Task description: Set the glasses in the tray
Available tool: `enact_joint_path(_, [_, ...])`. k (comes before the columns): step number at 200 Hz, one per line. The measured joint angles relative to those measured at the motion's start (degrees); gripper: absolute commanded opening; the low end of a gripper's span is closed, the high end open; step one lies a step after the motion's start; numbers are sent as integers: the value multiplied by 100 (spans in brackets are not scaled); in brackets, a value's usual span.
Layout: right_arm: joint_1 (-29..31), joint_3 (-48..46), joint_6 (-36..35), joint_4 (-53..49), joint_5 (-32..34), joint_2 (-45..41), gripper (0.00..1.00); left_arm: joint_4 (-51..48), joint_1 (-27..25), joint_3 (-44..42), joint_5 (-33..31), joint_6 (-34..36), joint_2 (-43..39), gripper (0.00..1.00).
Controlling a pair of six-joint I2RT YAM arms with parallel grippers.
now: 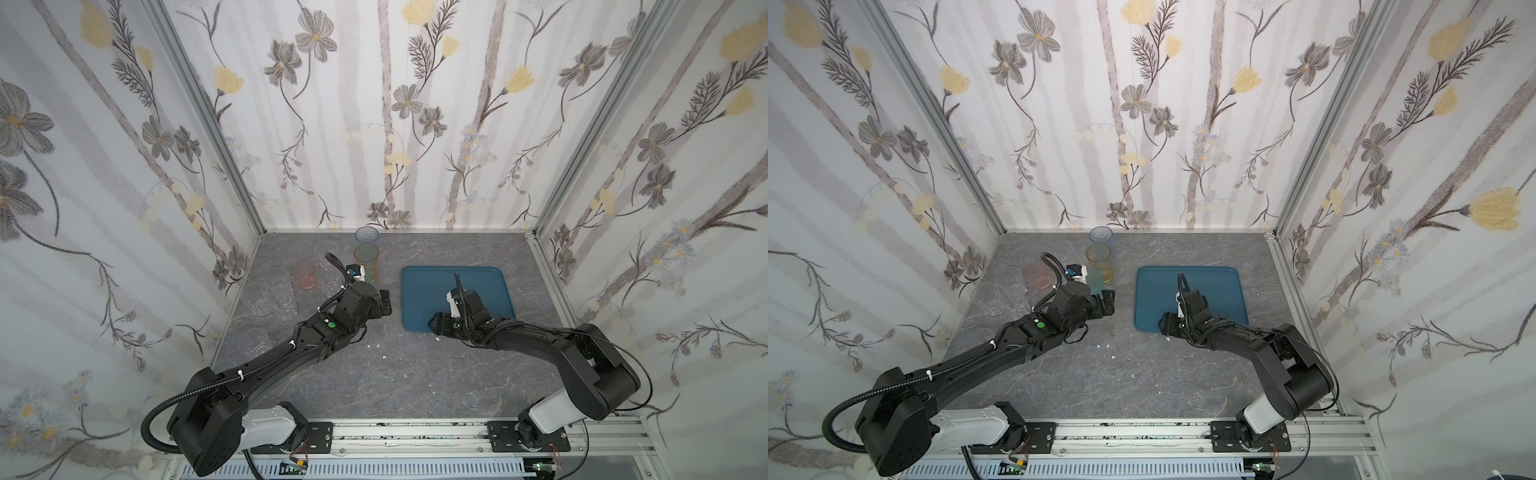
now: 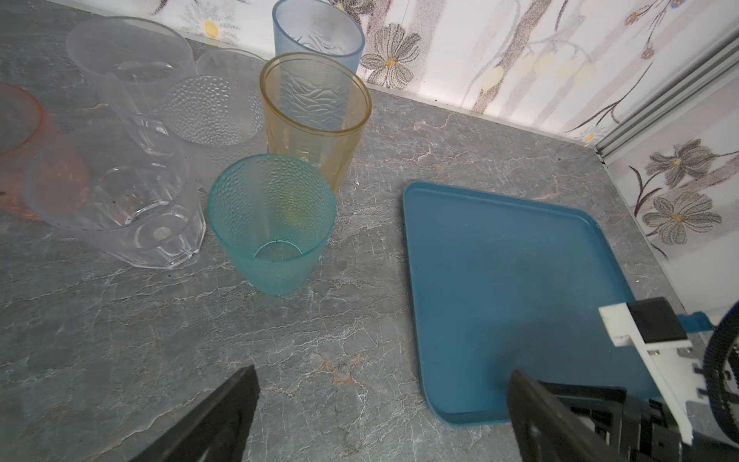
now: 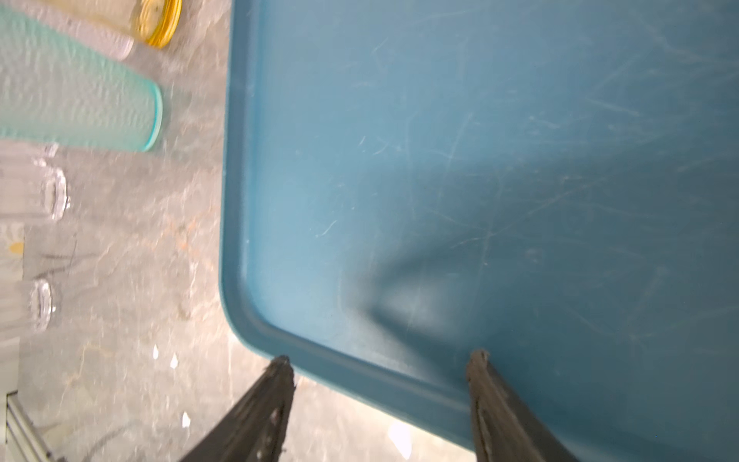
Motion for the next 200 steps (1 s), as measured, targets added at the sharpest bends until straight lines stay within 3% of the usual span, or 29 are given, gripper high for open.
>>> enact_joint_path(92, [1580, -656, 286, -155, 417, -754, 68, 44, -70, 15, 39, -2, 107, 100])
enact_joint_path(111, [1670, -673, 173, -568, 398, -990, 70, 50, -74, 15, 37, -2, 129, 99])
enact_joint_path(130, [1585, -409, 76, -1596, 417, -1344, 73, 55, -101, 15, 44, -11, 234, 98])
enact_joint_path(155, [807, 116, -11, -2885, 391, -1858, 78, 59, -238, 90, 133, -26, 503, 99])
enact_joint_path(200, [-1764, 267, -155, -3467, 1021, -2841, 95, 330, -470, 538, 518, 7, 1478, 100])
